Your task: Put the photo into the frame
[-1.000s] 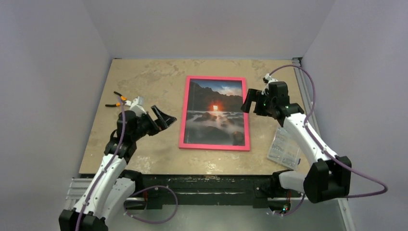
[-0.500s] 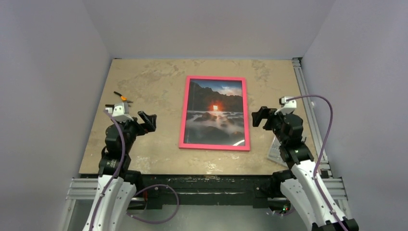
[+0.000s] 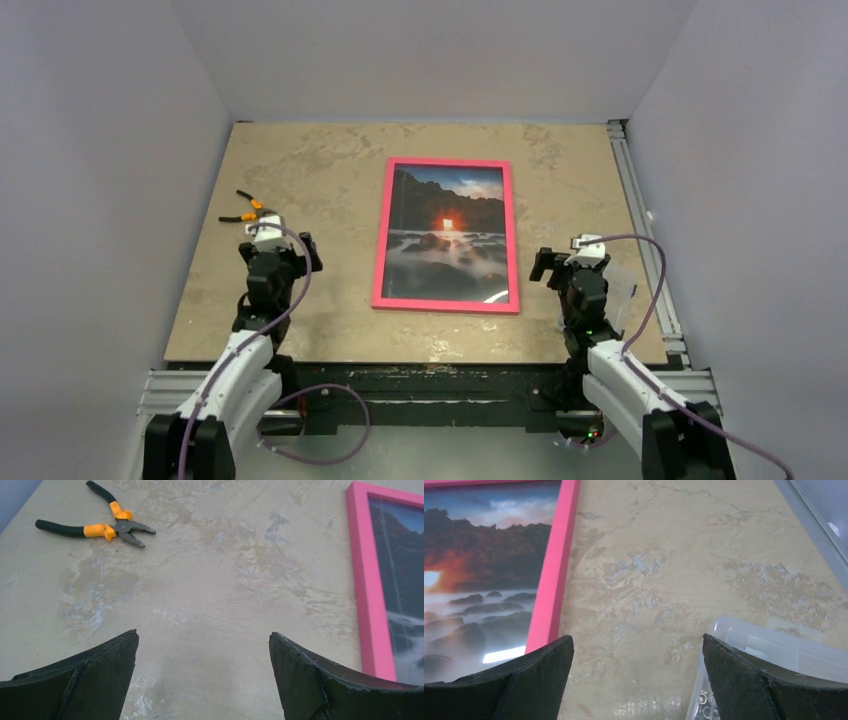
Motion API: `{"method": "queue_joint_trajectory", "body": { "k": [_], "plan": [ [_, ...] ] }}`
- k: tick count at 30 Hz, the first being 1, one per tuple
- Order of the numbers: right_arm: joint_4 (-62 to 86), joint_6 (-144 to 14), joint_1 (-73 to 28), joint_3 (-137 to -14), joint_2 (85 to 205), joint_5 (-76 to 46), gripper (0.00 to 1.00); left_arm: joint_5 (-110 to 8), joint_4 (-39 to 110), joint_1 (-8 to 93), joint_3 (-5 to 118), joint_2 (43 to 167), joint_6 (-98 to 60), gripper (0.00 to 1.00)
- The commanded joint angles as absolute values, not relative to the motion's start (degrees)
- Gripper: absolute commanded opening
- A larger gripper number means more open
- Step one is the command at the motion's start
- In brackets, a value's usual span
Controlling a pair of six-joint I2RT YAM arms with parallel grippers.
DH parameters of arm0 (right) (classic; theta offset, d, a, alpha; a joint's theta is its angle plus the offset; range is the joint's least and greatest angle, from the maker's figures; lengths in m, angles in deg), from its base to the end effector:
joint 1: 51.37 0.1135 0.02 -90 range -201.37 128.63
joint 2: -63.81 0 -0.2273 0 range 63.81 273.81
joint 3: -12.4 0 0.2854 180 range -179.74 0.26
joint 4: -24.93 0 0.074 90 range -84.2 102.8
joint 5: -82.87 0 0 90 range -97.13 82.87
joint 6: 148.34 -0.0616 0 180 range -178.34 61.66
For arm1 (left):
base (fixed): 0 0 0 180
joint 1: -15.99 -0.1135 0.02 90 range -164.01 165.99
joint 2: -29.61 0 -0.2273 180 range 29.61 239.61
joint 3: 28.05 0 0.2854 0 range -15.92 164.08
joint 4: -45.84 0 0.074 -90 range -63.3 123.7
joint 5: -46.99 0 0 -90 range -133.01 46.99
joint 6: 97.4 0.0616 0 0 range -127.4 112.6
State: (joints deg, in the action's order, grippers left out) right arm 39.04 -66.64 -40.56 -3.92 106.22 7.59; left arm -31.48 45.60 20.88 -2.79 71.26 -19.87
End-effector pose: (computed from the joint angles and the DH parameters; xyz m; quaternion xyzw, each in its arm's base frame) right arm 0.2379 0.0295 0.1136 0.0637 0.7722 0.0055 0.6321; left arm 0.2528 -0.0093 0.1456 -0.1126 0.7922 -0.0101 0.5997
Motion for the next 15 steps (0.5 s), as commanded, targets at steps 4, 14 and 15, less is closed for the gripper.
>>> {"method": "queue_joint_trajectory", "body": {
  "k": [4,14,15],
  "plan": [
    [71.2,-61.0,-41.0,-3.2,123.6,13.7,0.99,-26.2,79.4,20.6,-9.5,83.6,-13.4,1.00],
    [84.5,-59.4,-43.0,-13.6,149.1,15.6,0.99,-25.2,103.6,22.0,-5.7,108.0,-7.9,1.00],
    [82.1,-59.7,-43.0,-14.0,148.5,15.4,0.99,-25.7,96.5,22.1,-4.7,105.5,-8.6,1.00]
  ]
}}
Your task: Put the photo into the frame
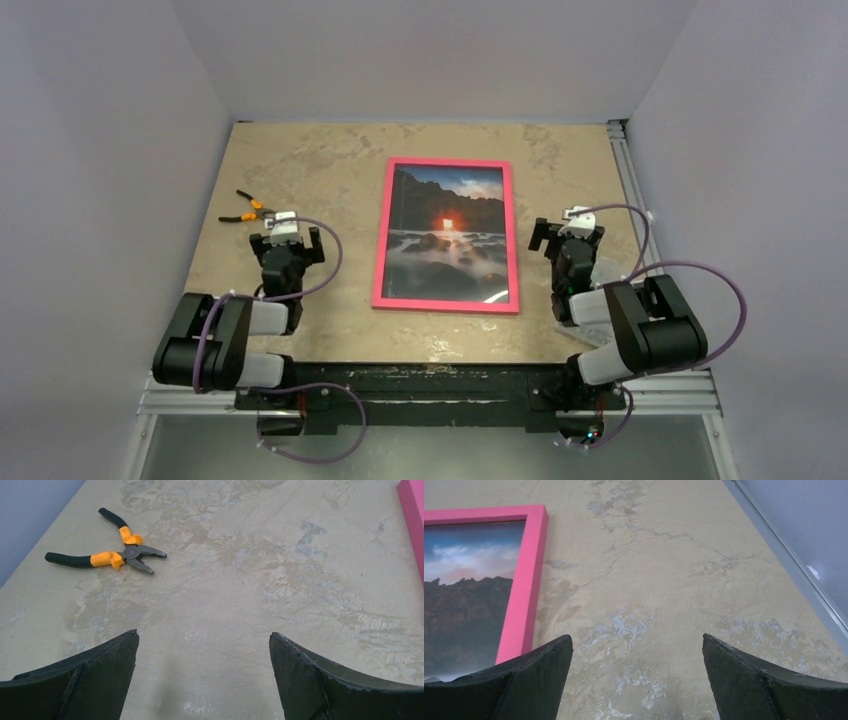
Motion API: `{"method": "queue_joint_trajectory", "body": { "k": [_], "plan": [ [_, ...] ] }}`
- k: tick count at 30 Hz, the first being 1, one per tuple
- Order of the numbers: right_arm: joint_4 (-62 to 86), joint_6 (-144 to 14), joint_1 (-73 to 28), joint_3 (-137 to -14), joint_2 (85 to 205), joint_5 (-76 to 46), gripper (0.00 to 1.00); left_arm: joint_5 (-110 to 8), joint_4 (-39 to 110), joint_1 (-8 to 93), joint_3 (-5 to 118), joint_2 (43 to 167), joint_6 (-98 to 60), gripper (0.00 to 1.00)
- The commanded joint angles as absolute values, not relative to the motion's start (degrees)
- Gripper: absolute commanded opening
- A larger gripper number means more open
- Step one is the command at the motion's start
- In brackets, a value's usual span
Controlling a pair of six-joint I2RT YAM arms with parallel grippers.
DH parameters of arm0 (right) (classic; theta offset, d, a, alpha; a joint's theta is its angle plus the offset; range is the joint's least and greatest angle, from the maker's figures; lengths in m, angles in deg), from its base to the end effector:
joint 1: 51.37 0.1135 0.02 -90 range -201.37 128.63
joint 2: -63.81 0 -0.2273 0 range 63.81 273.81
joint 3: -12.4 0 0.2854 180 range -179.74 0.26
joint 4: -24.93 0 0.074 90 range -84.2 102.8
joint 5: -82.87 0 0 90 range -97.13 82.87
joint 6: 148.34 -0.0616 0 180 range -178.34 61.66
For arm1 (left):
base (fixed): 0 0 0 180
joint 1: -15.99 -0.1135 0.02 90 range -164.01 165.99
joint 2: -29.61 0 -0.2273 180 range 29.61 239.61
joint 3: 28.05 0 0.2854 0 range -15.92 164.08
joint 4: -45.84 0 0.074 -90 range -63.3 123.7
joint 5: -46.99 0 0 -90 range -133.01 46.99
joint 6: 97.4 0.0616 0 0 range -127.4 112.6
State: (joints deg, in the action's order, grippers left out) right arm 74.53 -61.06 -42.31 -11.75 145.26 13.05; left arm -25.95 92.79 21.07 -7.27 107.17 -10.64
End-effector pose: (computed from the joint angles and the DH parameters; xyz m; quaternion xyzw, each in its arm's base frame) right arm 0.2710 0.0217 0.0804 0.0741 0.7466 -0.0647 0.6580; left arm 0.2589 -0.0049 0.0740 -0.0834 0.7581 0.0670 0.6434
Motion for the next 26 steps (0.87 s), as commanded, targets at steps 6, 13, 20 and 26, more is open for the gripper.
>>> {"method": "queue_joint_trajectory", "body": {
  "k": [6,13,20,26],
  "plan": [
    [82.5,-59.4,-43.0,-13.8,148.5,15.6,0.99,-20.4,90.1,21.9,0.6,107.3,-10.3,1.00],
    [80.5,-61.5,-43.2,-15.2,150.0,16.3,0.99,-20.1,90.0,22.2,0.9,107.8,-9.7,1.00],
    [80.6,-61.7,-43.2,-15.7,150.6,16.8,0.99,-20.2,90.5,22.3,0.8,108.0,-9.6,1.00],
    [80.6,-61.8,-43.2,-15.7,150.6,16.8,0.99,-20.4,89.7,22.1,1.2,107.9,-9.7,1.00]
  ]
}}
